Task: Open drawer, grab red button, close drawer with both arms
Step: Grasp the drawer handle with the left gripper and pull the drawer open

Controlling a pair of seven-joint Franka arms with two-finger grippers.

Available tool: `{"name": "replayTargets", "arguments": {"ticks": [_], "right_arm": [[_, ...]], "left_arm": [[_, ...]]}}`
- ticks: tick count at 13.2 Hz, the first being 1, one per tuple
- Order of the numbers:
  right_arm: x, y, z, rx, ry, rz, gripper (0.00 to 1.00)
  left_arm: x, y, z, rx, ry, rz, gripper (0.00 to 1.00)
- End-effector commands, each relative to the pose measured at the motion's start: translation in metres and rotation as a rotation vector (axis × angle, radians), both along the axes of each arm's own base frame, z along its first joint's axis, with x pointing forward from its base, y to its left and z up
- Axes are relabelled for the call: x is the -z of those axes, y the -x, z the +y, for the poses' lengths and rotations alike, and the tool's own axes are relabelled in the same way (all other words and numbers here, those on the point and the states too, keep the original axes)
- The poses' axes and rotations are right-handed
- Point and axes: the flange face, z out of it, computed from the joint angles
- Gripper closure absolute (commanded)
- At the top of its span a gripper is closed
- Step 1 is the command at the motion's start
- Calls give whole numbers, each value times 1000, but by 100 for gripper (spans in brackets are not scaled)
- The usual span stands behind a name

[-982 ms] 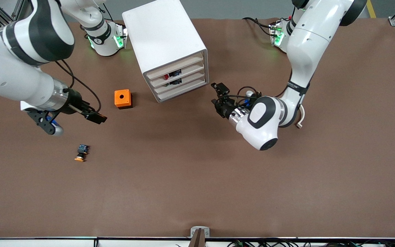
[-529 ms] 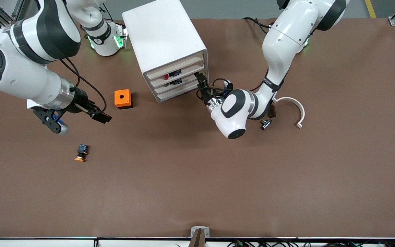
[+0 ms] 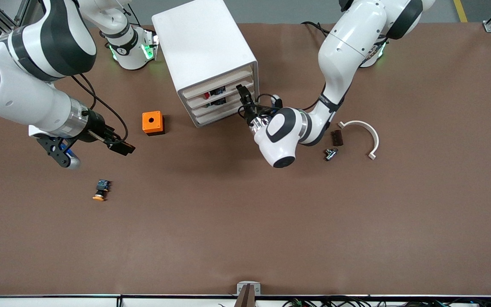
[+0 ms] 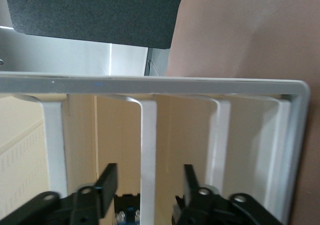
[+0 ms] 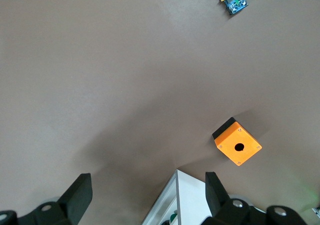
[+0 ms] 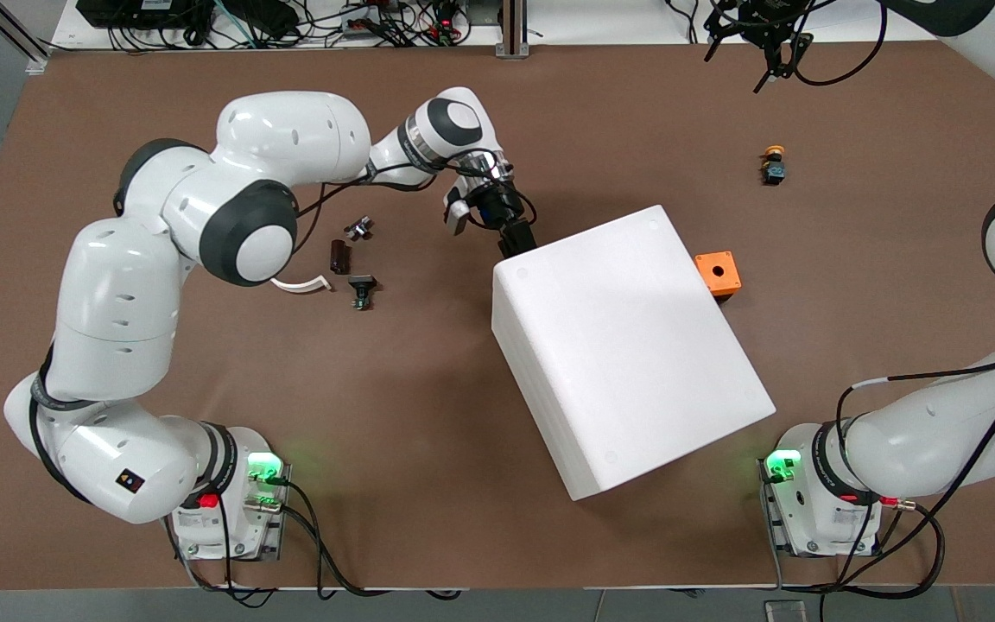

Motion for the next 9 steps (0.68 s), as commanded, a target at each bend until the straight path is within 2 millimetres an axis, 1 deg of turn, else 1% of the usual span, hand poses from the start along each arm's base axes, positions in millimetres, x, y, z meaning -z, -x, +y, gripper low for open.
{"name": "replayTargets", "arguments": {"ticks": [1,2,3,4,5,6,7,8,9], "right_arm": [[-8,0,6,10,-15,-3,0],[-9,-1,10,44,-18,-4,0],[-8,-1,13,78,-29,5,0],[-6,-4,22,89,-62,-1,1],[-10,-5,33,104,-116,-8,1],[-11,-5,43,147,-154,3,1],[-8,-9,49,185,-160,5,1],[-10,-10,60,196,-163,-4,1],[-7,-5,75,187,-158,5,1]], "left_arm": [[4,1,-6,-11,-3,30,53],[4,1,-6,-11,-3,30,64],[4,1,-6,-11,-3,30,80],[3,-1,-4,-14,-1,27,92],[3,-3,-3,-14,2,23,99],[3,-5,-2,-15,6,20,100],[3,-5,-2,-14,7,18,100],[0,-9,-2,-18,12,9,100],[-5,-20,3,-31,16,-8,100]]}}
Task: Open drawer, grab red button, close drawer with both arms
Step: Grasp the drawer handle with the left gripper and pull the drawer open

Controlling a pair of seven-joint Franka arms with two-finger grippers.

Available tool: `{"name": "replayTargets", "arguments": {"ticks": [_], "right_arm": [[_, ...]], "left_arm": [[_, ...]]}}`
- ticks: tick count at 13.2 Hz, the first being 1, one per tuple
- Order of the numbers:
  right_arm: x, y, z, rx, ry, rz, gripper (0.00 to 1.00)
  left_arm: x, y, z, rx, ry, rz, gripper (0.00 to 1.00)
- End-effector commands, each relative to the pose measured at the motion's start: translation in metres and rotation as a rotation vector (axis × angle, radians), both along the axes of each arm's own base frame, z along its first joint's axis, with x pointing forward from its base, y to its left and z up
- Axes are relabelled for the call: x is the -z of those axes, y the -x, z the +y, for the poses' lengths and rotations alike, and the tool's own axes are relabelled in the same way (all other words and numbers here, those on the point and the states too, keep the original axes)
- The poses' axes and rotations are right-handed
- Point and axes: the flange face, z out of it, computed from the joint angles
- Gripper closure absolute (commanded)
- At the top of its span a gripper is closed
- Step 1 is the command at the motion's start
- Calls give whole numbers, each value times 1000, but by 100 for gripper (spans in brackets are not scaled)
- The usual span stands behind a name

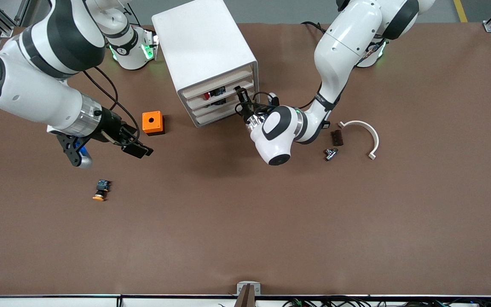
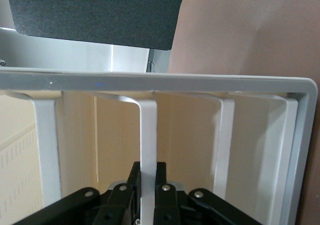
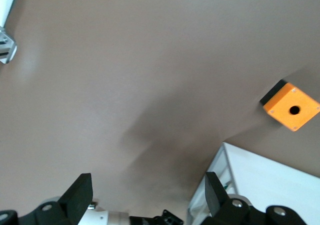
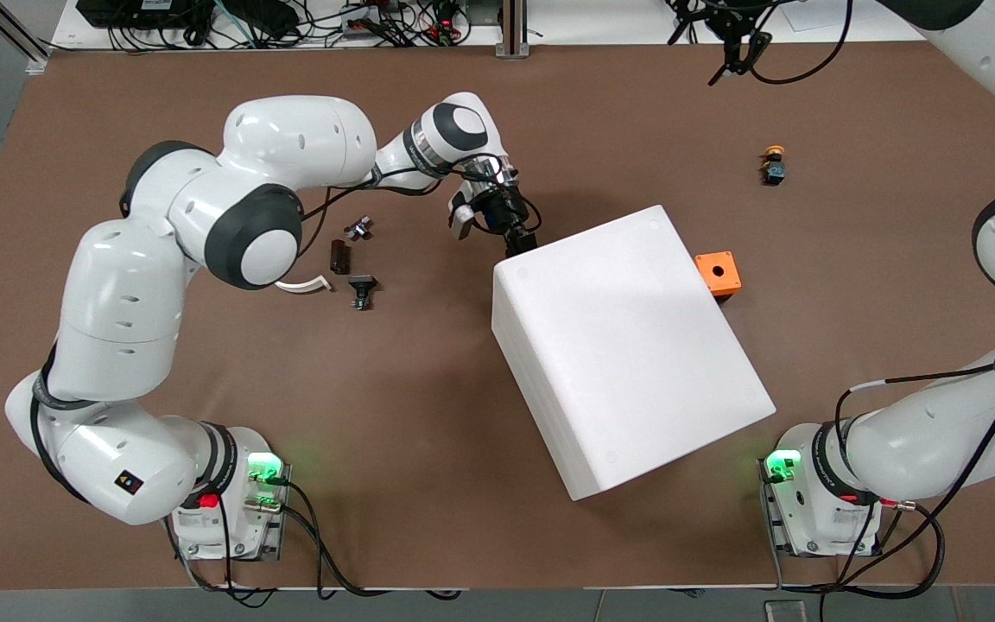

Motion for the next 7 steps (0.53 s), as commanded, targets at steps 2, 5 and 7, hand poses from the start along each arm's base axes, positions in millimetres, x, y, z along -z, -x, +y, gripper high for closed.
{"name": "replayTargets", "arguments": {"ticks": [2,5,7], "right_arm": [[4,0,41,42,-13,14,1],[13,9,69,17,5,20,0],[24,14,88,35,33,29,0]], "left_arm": [[-19,-53,26,-81,27,-38,100],[-34,-93,53,-136,88,-100,99],[-31,-110,74,-151,118,-148,99]]}}
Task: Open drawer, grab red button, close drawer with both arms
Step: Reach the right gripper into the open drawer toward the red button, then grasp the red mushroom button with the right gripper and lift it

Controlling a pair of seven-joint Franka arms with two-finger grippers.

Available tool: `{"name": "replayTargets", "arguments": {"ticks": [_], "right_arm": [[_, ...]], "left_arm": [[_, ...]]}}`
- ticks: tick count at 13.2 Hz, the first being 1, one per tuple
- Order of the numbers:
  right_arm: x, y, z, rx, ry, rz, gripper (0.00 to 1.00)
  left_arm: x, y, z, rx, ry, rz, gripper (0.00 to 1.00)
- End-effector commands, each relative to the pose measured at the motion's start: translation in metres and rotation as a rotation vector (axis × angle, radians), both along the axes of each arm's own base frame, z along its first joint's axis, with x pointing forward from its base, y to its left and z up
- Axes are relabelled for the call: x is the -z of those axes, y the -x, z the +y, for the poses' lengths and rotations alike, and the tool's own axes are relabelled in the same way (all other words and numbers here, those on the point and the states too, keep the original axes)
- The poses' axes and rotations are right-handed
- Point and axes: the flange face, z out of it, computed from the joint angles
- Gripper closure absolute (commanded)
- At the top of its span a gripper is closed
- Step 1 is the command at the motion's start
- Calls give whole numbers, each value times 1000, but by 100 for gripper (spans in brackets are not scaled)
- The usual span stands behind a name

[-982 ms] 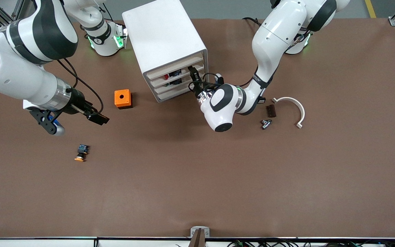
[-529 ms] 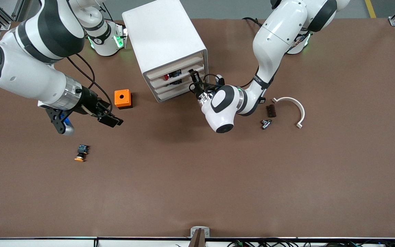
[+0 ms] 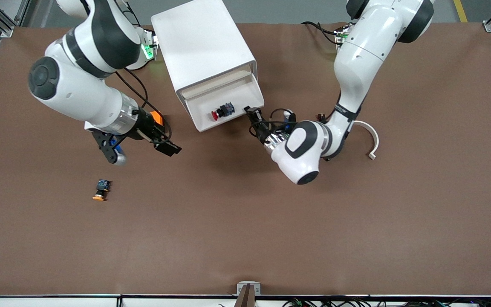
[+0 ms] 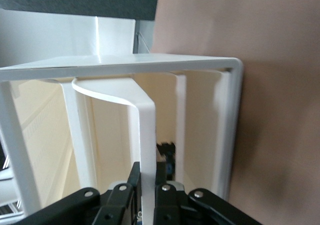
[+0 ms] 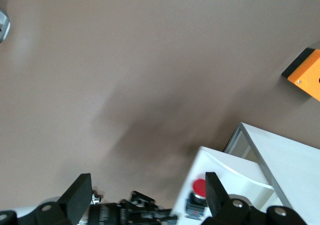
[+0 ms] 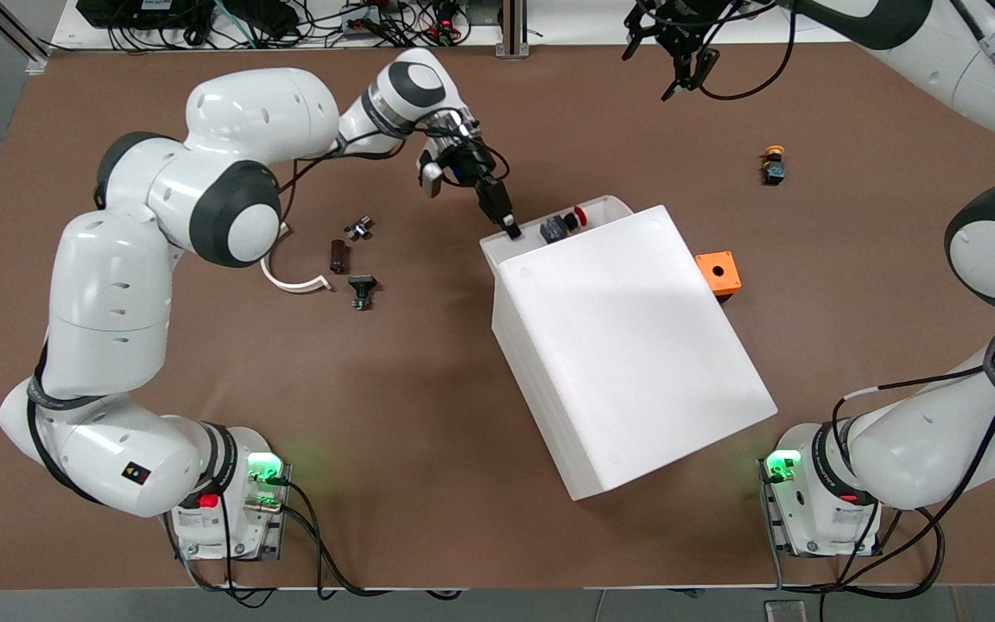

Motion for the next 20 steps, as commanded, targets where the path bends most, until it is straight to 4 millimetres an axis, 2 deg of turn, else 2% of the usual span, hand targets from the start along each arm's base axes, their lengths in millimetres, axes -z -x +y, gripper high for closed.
{"name": "replayTargets", "arguments": {"ticks": [1,3,4,5,6,7,9,11,13,17,20], "right_arm": [[12,4,33,42,34,3,0],[31,16,60,45,50,21,0],[37,27,77,38,51,19,0],[41,32,84,47,59,23,0],[43,38,91,36,76,21,0],[47,50,108,23,89,26,0],[58,61,117,29,122,29,0],[71,75,131,5,140,24,0],[80,79,136,47,130,6,0],[112,89,164,83,127,-7,0],[134,103,174,81,132,-13,0]], "left_arm": [[-10,-24,12,-18,57,-64,99],[-11,-36,24,-35,48,-87,94],[-11,-38,28,-32,61,-103,85],[-9,-43,36,-42,77,-108,58],[-7,-48,45,-55,82,-109,25],[-9,-48,45,-48,82,-116,13],[-19,-59,60,-71,85,-127,2],[-34,-78,90,-102,82,-157,1],[-50,-92,119,-80,78,-237,1],[-77,-101,148,32,-2,-377,1],[-124,-106,158,214,7,-577,1]]}}
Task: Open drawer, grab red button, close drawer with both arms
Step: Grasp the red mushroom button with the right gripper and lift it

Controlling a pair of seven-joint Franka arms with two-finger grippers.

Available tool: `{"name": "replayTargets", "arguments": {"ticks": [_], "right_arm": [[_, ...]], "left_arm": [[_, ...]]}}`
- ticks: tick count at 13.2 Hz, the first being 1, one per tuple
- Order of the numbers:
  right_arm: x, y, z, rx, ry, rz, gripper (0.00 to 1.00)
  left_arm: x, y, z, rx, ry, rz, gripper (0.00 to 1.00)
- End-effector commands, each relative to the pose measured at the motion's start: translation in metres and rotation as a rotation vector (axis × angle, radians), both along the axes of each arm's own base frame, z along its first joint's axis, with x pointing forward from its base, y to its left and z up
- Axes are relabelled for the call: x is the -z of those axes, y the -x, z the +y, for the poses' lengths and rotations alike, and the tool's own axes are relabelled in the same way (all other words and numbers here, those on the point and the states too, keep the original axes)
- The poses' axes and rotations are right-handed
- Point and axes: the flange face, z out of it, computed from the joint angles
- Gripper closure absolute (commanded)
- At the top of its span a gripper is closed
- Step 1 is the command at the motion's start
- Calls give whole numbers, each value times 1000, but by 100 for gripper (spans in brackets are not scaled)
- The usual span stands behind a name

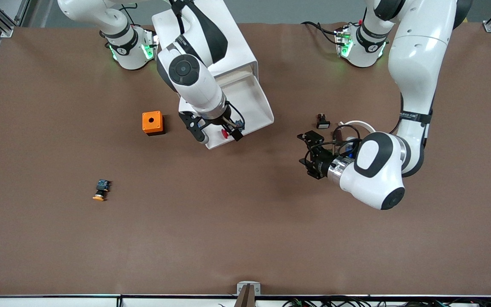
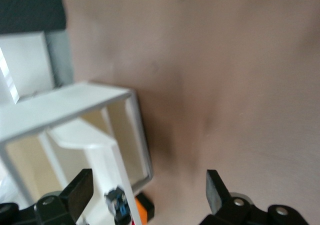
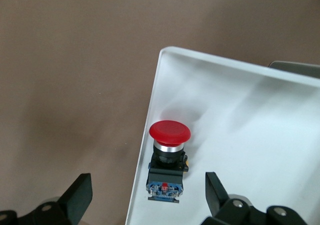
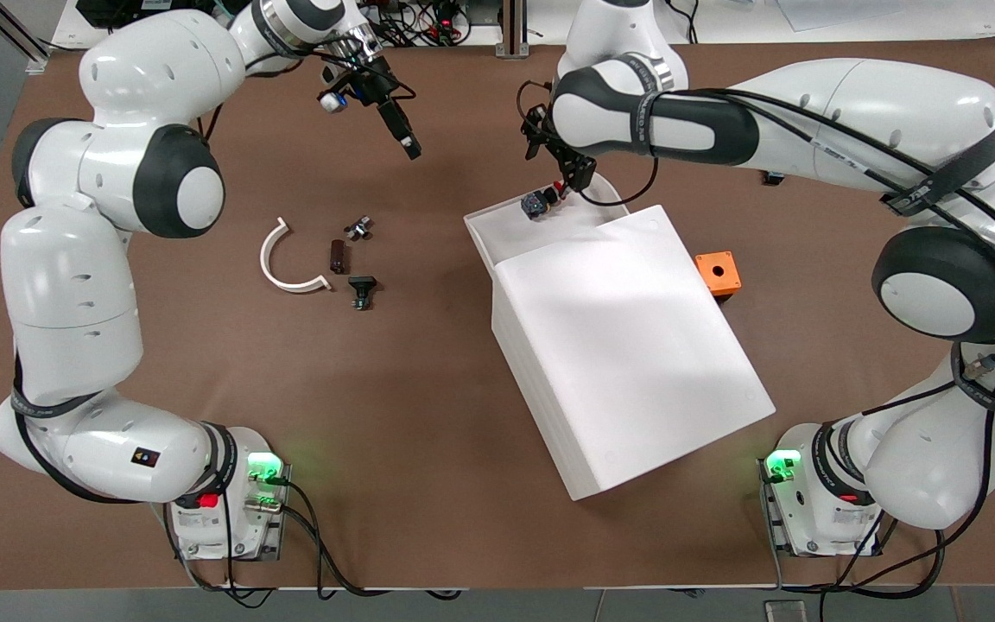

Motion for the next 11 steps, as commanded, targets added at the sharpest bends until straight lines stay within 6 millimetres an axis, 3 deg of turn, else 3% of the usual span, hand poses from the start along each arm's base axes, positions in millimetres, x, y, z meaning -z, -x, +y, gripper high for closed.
{"name": "replayTargets", "arguments": {"ticks": [1,2,5,7,8,11], "right_arm": [[19,15,10,4,17,-12,0],[24,16,10,5,20,-9,0],[30,18,10,11,29,2,4],[32,18,9,12,31,4,11],[31,18,9,19,33,8,19],[31,19,9,36,39,17,45]], "left_arm": [[-53,3,6,138,-9,-153,1],[-68,4,8,183,1,-197,1],[-83,8,14,307,47,-251,1],[-89,11,17,374,57,-271,1],[-108,14,18,430,70,-320,1],[-112,16,21,545,77,-362,1]]}}
